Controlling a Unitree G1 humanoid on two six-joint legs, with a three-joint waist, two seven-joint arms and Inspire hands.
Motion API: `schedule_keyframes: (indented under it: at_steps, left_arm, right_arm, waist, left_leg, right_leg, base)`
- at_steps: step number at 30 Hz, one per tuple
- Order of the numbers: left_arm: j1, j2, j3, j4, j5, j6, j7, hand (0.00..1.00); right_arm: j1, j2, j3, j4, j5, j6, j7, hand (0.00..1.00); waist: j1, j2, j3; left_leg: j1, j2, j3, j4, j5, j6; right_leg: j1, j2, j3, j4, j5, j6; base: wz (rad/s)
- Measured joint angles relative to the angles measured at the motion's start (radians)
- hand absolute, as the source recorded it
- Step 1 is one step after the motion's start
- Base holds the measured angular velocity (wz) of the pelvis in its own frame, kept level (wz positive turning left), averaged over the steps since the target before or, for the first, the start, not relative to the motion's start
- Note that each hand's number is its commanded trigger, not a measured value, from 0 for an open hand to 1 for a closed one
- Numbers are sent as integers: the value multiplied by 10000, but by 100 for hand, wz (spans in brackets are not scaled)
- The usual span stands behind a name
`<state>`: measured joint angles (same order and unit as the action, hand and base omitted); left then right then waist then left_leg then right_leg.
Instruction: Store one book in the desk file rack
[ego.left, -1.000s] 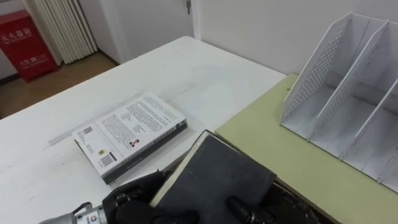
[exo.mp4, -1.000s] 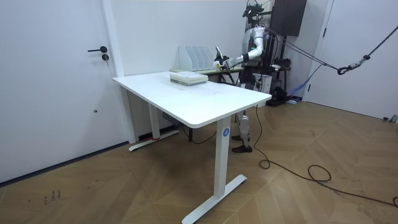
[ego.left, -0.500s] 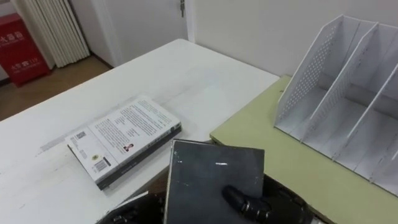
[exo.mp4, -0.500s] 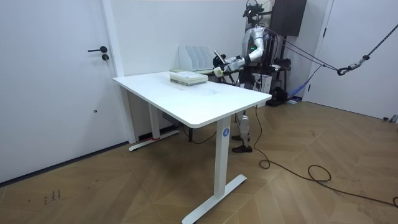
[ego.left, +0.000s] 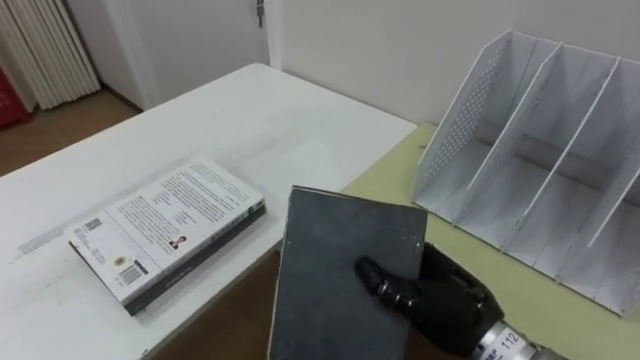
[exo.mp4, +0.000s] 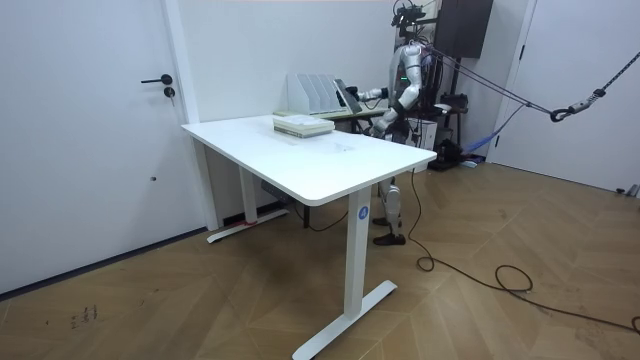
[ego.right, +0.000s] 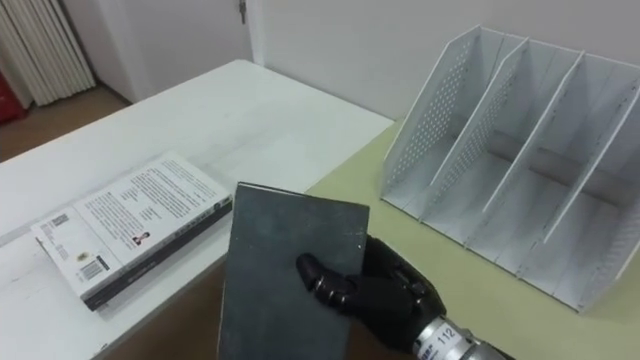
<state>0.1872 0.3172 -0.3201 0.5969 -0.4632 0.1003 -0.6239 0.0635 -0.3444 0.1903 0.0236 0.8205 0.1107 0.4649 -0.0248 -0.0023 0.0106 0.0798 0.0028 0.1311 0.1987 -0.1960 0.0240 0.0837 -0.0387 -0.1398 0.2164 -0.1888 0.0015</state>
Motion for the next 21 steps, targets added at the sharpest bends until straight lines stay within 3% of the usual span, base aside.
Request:
schedule_keyframes:
  at_steps: [4,8,11,16,21]
  left_arm:
    - [4,-284,54,737,4,-214,250,0]
    - [27,-332,59,1365,183,-415,565,0]
    - [41,-457,155,2016,222,-814,894,0]
    - [201,-833,935,2830,228,-1351,1508,0]
    - [356,-1061,1718,3794,214,-1497,1849,0]
  right_arm:
    - [-4,108,-406,-5,-94,-260,-408,100]
    - [-19,459,-966,-103,-922,-386,-913,100]
    - [-20,473,-1046,-488,-1594,-611,-1631,100]
    - [-215,522,-1562,-1196,-3578,-935,-2918,100]
    - [-418,811,-2259,-1674,-5227,-1096,-4608,100]
  waist:
    - [33,-13,-25]
    - [-9,-79,-57]
    - [11,-77,-60]
    - [48,-95,-62]
    - [65,-70,-67]
  left_leg:
    - [-6,11,21,-20,-1,-1]
    - [-4,16,36,-35,-6,-10]
    - [26,12,82,-87,-6,-11]
    - [20,5,90,-145,-6,-11]
    - [22,8,118,-175,-9,-15]
  right_leg:
    - [31,12,22,-116,27,-13]
    - [17,40,80,-119,29,-16]
    - [15,41,107,-133,29,-16]
    - [4,49,129,-156,32,-15]
    - [-34,56,144,-155,32,-15]
  base:
    - [0]
    - [-1]
    - [-3]
    - [0]
    - [-2]
